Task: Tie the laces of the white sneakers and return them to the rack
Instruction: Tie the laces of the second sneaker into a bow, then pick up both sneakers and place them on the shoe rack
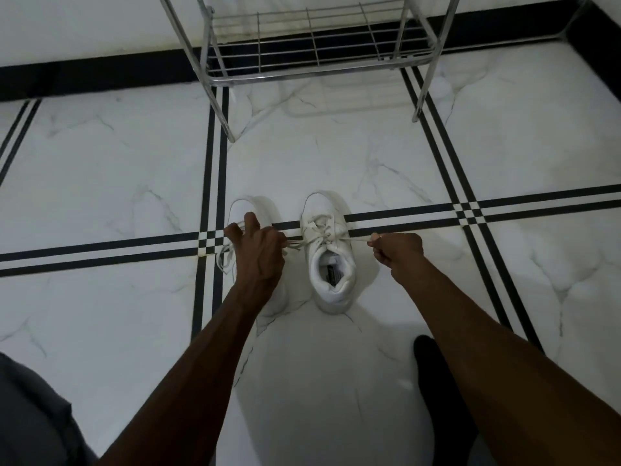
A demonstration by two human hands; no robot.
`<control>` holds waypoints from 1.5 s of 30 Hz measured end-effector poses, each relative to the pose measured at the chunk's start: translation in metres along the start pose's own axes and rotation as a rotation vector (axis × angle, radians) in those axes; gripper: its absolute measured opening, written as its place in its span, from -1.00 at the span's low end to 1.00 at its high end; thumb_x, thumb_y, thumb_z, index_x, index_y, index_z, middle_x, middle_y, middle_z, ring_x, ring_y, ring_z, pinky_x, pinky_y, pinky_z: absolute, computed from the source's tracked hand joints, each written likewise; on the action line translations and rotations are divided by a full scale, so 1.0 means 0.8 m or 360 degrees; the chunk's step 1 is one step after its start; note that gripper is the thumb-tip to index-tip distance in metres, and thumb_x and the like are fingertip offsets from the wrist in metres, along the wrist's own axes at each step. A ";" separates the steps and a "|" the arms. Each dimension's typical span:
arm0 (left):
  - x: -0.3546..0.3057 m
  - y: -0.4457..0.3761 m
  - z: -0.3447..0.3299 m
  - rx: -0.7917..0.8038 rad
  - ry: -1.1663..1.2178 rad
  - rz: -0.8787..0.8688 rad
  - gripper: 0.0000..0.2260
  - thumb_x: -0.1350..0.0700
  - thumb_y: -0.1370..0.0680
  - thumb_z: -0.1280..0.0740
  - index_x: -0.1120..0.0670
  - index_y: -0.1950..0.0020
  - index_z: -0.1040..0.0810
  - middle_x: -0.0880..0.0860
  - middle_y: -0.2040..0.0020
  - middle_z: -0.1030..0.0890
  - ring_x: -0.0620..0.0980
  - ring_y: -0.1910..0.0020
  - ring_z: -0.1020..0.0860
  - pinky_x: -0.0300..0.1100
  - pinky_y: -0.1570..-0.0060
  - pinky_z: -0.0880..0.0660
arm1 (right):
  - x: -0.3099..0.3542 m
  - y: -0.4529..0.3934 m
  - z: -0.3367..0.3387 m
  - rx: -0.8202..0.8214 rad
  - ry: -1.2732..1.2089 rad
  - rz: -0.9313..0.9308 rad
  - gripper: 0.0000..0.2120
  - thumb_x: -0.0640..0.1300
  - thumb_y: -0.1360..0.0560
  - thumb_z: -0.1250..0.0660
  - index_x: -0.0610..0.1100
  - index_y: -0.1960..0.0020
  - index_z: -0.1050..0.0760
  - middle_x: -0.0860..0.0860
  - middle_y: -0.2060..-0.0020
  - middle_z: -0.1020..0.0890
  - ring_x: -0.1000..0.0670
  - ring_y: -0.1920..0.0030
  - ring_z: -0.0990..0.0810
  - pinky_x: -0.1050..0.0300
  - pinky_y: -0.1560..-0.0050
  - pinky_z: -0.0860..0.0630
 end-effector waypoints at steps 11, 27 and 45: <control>-0.059 -0.004 -0.010 0.0343 0.0286 -0.0223 -0.63 0.29 -0.53 -0.25 -0.06 -0.24 -0.58 -0.01 -0.25 -0.62 0.18 -0.32 -0.38 0.18 -0.26 -0.17 | 0.097 0.088 -0.092 0.0533 0.1100 0.1760 -0.86 -0.24 -0.49 -0.37 -0.18 0.00 -0.67 -0.17 0.00 -0.71 -0.15 -0.06 -0.67 -0.06 -0.11 -0.59; -0.037 -0.001 -0.003 0.0065 0.0306 -0.0169 -0.76 0.21 -0.49 -0.37 -0.04 -0.07 -0.69 0.02 -0.39 -0.53 0.24 -0.42 -0.33 0.26 -0.26 -0.22 | 0.071 0.071 -0.079 0.0376 0.1117 0.1556 -0.65 0.06 -0.53 -0.09 -0.17 0.01 -0.52 -0.14 0.10 -0.65 -0.16 0.06 -0.61 -0.11 0.04 -0.57; 0.101 0.066 -0.070 0.0498 0.1936 0.0666 -0.38 0.30 -0.46 -0.50 -0.07 -0.45 -0.46 0.02 -0.31 -0.63 -0.12 -0.23 -0.64 -0.11 -0.21 -0.61 | 0.055 0.071 -0.114 0.0359 0.1035 0.1047 -0.65 0.03 -0.38 -0.43 -0.11 -0.10 -0.54 0.01 0.13 -0.64 -0.08 0.07 -0.65 0.07 0.09 -0.56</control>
Point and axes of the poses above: each hand's wrist, its own y-axis away from the middle knuckle, its own z-axis out of the back of the hand, x = y × z, the point moved 10 cm from there along -y, towards the middle knuckle
